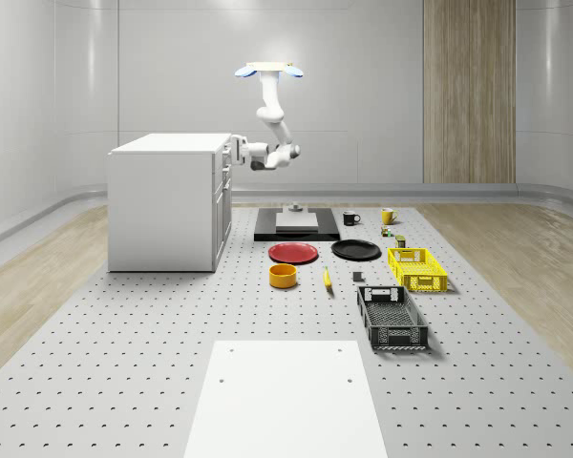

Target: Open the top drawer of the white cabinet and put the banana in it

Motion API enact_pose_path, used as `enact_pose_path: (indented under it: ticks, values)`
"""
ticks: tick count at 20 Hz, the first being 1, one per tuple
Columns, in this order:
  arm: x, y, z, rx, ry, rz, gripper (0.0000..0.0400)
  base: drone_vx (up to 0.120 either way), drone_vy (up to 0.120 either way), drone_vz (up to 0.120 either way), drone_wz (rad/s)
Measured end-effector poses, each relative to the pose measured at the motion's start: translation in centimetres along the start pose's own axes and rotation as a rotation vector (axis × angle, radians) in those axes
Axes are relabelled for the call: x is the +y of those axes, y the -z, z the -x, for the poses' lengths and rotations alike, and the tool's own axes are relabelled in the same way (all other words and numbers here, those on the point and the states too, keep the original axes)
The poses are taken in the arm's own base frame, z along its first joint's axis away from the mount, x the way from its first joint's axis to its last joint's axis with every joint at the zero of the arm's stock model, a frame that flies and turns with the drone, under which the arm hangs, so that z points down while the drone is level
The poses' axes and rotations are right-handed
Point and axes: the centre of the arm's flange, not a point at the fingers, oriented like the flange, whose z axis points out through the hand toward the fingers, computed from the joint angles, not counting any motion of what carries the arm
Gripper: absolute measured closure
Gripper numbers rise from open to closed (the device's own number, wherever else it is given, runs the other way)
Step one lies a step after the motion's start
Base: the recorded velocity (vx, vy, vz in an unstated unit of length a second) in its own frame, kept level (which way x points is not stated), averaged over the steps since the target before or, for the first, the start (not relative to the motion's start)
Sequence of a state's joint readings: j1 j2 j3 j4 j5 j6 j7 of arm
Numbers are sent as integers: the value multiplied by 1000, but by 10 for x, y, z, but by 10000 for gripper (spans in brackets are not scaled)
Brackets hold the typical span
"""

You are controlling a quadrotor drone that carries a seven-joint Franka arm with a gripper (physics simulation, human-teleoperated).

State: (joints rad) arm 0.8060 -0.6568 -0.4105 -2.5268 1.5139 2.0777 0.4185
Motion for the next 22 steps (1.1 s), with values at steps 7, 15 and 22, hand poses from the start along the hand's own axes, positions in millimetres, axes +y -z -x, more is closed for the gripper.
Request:
enact_pose_path:
  ticks: [7,15,22]
  values:
    - [0,11,7,16,18,4,247,0,0,0,0]
    - [2,38,5,21,50,-1,271,0,0,0,0]
    - [2,61,7,24,42,4,255,0,0,0,0]
